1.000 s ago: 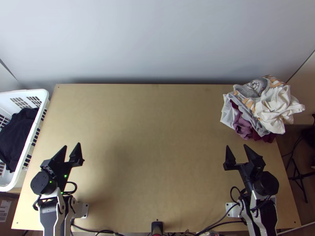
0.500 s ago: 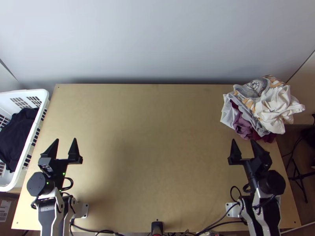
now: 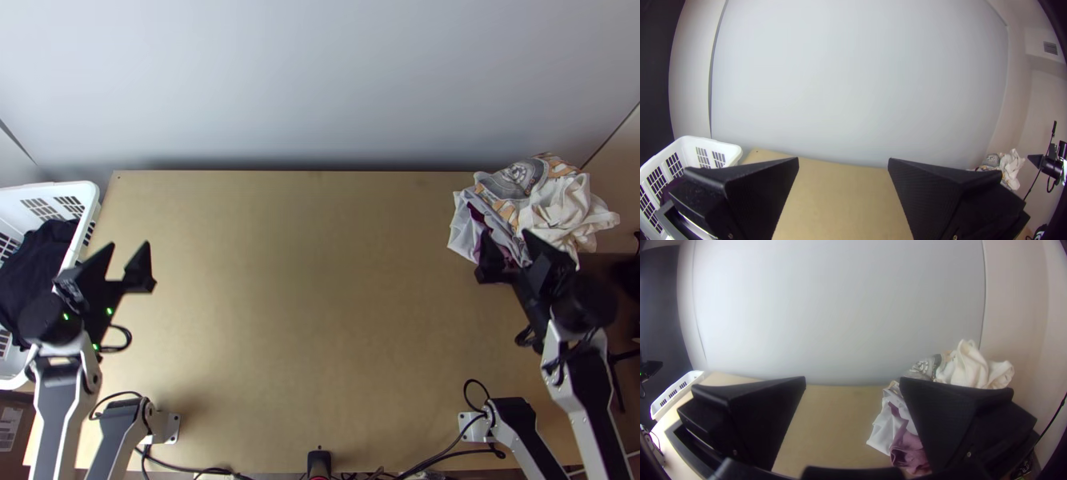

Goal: Fold the t-shirt

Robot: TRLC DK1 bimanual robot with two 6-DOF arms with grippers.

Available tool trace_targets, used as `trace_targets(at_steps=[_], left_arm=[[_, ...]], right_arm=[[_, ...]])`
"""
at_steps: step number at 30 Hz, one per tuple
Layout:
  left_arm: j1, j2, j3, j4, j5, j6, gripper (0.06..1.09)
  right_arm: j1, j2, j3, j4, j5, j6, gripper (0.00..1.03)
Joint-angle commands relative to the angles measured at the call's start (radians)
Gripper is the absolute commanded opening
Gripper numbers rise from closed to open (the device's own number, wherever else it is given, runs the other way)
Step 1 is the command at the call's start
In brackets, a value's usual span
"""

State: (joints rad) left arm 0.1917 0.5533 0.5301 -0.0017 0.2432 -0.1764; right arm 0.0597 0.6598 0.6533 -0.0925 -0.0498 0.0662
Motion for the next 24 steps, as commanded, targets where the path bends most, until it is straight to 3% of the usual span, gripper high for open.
trace_targets(at_steps=[1,12,24], left_arm=[[0.009,0.257,0.32,-0.119,0.019,-0.051,1.03],[-0.06,0.6,0.706,-0.31,-0.021,0.002,1.03],[-0.117,0.884,0.851,-0.373,-0.156,0.091,1.03]], right_arm=[[0.003,0.216,0.25,-0.087,0.001,-0.003,0.98],[0.049,0.48,0.508,-0.102,0.001,-0.009,0.98],[0.1,0.758,0.644,-0.03,0.044,-0.017,0.98]])
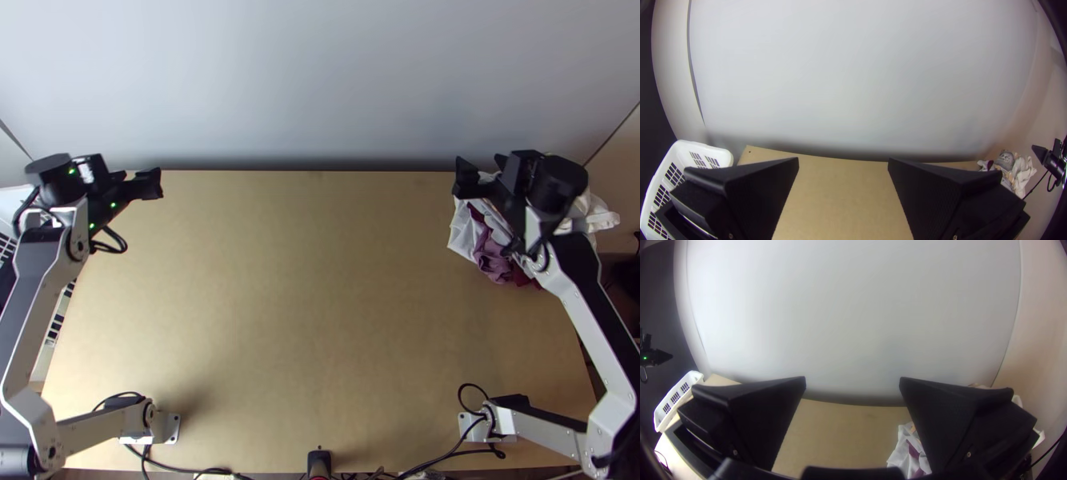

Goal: Fold the t-shirt

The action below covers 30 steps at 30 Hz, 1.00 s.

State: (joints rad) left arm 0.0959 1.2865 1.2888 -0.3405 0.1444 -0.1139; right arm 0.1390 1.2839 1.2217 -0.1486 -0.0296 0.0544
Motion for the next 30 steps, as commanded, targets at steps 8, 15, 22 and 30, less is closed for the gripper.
trace_targets(at_steps=[8,15,22,30], left_arm=[[0.002,0.209,0.124,-0.02,-0.12,0.026,1.03],[0.159,0.304,0.167,-0.031,-0.149,0.019,1.03],[0.364,0.442,0.267,-0.032,-0.174,0.033,1.03],[0.518,0.631,0.42,-0.034,-0.174,0.054,1.03]], right_arm=[[0.057,0.146,0.075,0.026,0.056,-0.03,0.98],[0.171,0.141,0.041,-0.019,0.082,-0.03,0.98],[0.274,0.143,0.022,-0.043,0.125,-0.042,0.98],[0.349,0.135,-0.041,-0.062,0.161,-0.024,0.98]])
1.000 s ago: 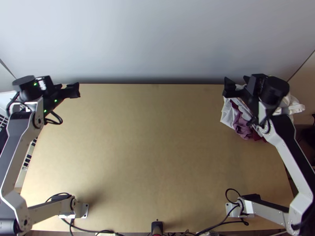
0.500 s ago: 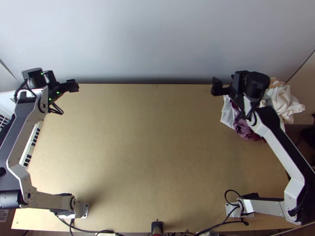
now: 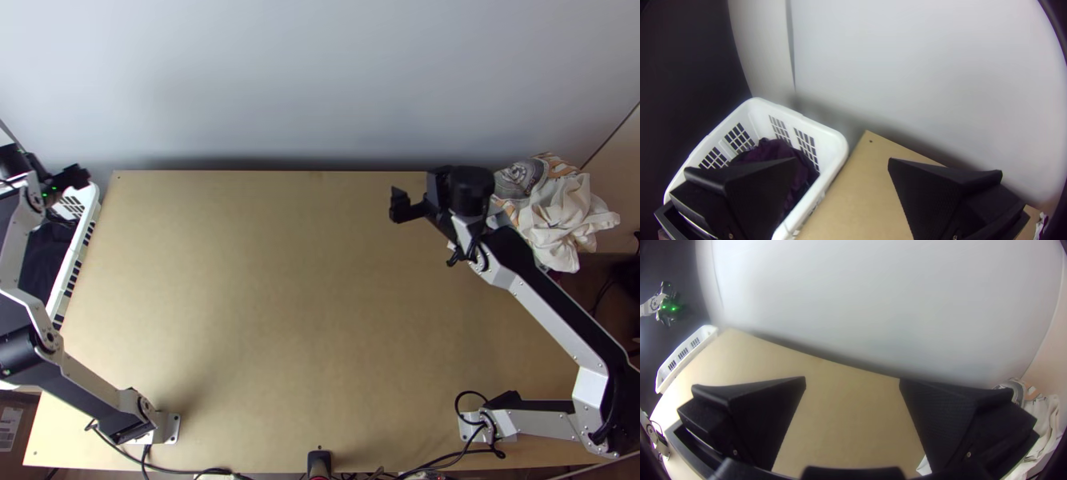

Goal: Fold the t-shirt

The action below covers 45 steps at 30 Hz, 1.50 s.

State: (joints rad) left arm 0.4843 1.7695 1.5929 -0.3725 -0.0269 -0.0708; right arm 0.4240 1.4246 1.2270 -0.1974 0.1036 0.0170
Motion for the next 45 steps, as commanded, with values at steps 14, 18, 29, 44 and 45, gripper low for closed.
trace_targets(at_steps=[14,18,29,44,45], left_arm=[[0.22,0.59,0.613,-0.134,-0.073,0.08,1.03],[0.234,0.674,0.696,-0.101,-0.08,0.106,1.03],[0.275,0.824,0.737,0.027,-0.157,0.212,1.03],[0.323,1.016,0.745,0.159,-0.211,0.335,1.03],[0.324,1.03,0.745,0.156,-0.211,0.344,1.03]], right_arm=[[0.093,-0.036,-0.129,-0.016,0.03,0.011,0.98],[0.099,-0.056,-0.17,-0.028,0.036,0.015,0.98],[0.096,-0.055,-0.199,-0.036,0.042,0.018,0.98],[0.099,-0.026,-0.196,-0.036,0.042,0.014,0.98],[0.099,-0.023,-0.195,-0.036,0.042,0.014,0.98]])
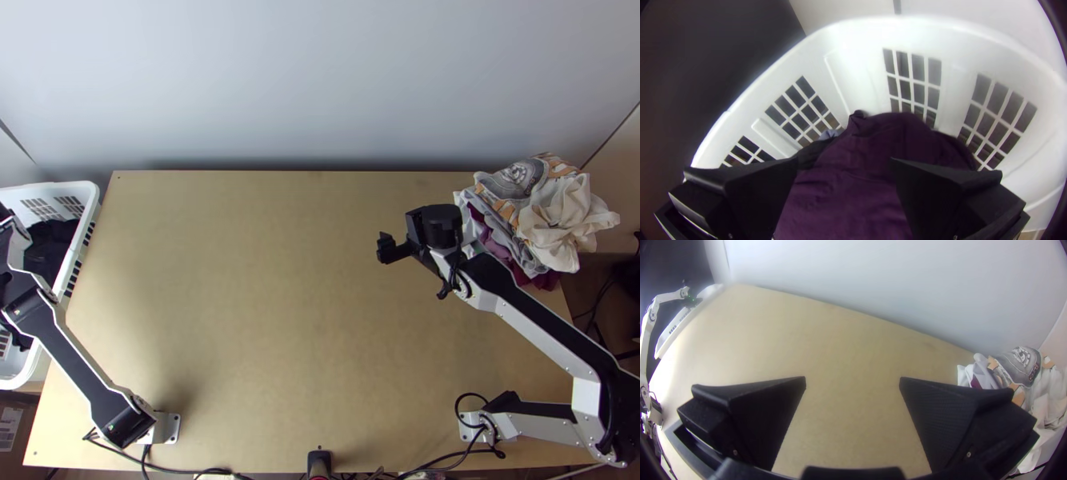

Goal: Fold the t-shirt

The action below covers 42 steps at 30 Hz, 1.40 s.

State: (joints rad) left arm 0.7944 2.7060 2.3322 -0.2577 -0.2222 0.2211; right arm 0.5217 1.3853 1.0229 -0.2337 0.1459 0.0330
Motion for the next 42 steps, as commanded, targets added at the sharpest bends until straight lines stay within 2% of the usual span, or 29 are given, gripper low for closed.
trace_targets(at_steps=[1,3,4,5,7,15,23,28,35,39,42], left_arm=[[0.012,0.106,0.006,0.038,-0.016,0.063,1.03],[0.012,0.123,0.006,0.026,-0.014,0.075,1.02],[0.012,0.126,0.006,0.026,-0.014,0.08,0.95],[0.011,0.127,0.006,0.021,-0.012,0.086,0.77],[0.011,0.124,0.006,0.026,0.001,0.086,0.07],[0.022,0.115,0.0,-0.051,0.021,0.07,0.09],[0.032,-0.1,-0.048,-0.149,0.032,0.021,0.09],[0.023,-0.373,-0.07,-0.313,0.147,-0.048,0.09],[-0.035,-0.637,-0.139,-0.472,0.211,-0.06,0.09],[-0.093,-0.779,-0.154,-0.641,0.282,-0.091,0.09],[-0.17,-0.928,-0.274,-0.667,0.31,-0.069,0.09]], right_arm=[[0.001,0.017,0.011,0.0,0.0,-0.004,0.98],[0.003,0.018,0.013,-0.003,0.0,-0.004,0.98],[0.003,0.018,0.013,-0.004,0.0,-0.005,0.98],[0.003,0.018,0.013,-0.006,0.001,-0.005,0.98],[0.003,0.02,0.014,-0.006,0.001,-0.005,0.98],[0.004,0.027,0.028,-0.007,0.003,-0.005,0.98],[0.009,0.026,0.031,-0.007,0.006,-0.004,0.98],[0.015,0.012,0.031,-0.007,0.007,-0.004,0.98],[0.02,-0.009,0.031,-0.006,0.006,-0.001,0.98],[0.024,-0.031,0.031,-0.003,0.007,-0.001,0.98],[0.024,-0.052,0.02,-0.003,0.007,-0.002,0.98]])
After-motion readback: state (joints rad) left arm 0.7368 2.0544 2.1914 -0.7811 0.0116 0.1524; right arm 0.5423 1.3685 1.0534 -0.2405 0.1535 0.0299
